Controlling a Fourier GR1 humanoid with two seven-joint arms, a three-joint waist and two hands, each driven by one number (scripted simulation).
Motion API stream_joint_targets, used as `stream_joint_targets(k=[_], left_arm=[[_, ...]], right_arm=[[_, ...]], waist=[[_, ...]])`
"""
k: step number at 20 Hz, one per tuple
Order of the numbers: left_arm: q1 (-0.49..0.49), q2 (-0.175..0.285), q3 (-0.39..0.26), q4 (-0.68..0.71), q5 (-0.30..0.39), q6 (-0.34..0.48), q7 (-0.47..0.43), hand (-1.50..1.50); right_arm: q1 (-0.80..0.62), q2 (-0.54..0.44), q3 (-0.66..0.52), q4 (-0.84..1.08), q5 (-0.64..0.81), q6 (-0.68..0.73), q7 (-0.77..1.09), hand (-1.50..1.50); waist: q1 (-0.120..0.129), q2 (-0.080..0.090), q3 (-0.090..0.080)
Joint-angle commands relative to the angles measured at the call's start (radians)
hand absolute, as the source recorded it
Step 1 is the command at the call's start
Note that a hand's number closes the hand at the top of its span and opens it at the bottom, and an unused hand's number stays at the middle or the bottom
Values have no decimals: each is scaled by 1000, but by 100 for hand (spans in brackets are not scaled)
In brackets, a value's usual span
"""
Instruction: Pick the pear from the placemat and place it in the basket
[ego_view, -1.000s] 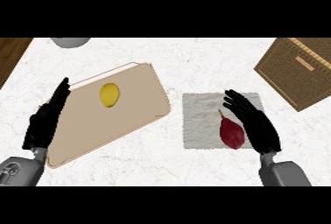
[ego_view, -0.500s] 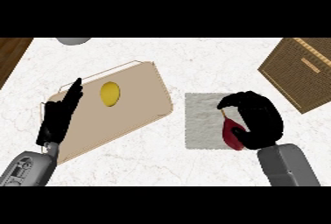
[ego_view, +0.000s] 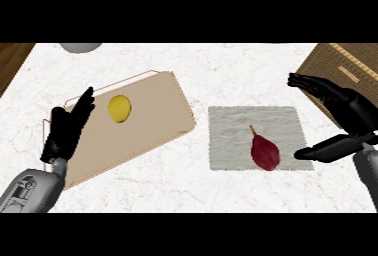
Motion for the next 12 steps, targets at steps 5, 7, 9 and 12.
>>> stream_joint_targets(k=[5,7,9,12], left_arm=[[-9,-14,-16,-18,-19,7,27,0],[-51,-29,-20,-10,-15,-3,50,0],[44,0,-17,-71,-17,-20,8,0],[-3,-20,-3,-39,-20,-16,42,0]], right_arm=[[-110,-379,80,27,185,318,12,-150],[-132,-402,121,53,202,405,-24,-150],[-156,-439,115,101,209,458,-84,-150],[-217,-413,152,161,213,484,-104,-150]], waist=[[20,3,0],[17,7,1],[33,3,2],[27,6,2]])
